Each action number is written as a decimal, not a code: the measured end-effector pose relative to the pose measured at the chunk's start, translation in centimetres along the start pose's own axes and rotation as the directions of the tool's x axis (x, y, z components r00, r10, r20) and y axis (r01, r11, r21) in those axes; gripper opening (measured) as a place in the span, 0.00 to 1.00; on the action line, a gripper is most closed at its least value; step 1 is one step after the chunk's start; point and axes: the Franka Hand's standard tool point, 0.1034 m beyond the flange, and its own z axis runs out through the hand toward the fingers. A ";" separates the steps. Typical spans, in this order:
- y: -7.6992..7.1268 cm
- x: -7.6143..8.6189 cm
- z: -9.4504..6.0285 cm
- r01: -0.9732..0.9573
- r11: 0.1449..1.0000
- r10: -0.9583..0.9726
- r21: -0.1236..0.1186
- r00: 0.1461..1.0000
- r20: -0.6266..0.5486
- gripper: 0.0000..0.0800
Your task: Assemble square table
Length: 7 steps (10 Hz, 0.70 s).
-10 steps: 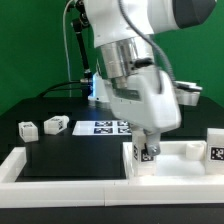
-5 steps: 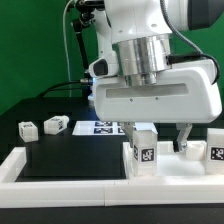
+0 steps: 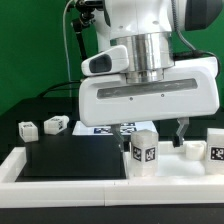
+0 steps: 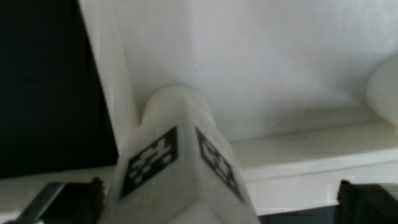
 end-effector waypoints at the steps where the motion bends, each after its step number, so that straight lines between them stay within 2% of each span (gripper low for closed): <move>1: 0.0 0.1 0.0 0.085 0.996 -0.085 -0.007 0.996 0.000 0.81; 3: 0.4 0.0 0.1 0.248 0.969 -0.248 -0.007 0.969 0.004 0.81; 5: 0.4 0.0 0.1 0.227 0.974 -0.227 -0.007 0.974 0.004 0.81; 7: 0.4 -0.1 0.2 0.194 0.981 -0.194 -0.006 0.981 0.004 0.48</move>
Offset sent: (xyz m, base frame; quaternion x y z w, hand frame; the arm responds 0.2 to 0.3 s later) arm 0.0000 0.0000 0.0000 0.0000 0.0000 -0.1296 0.9916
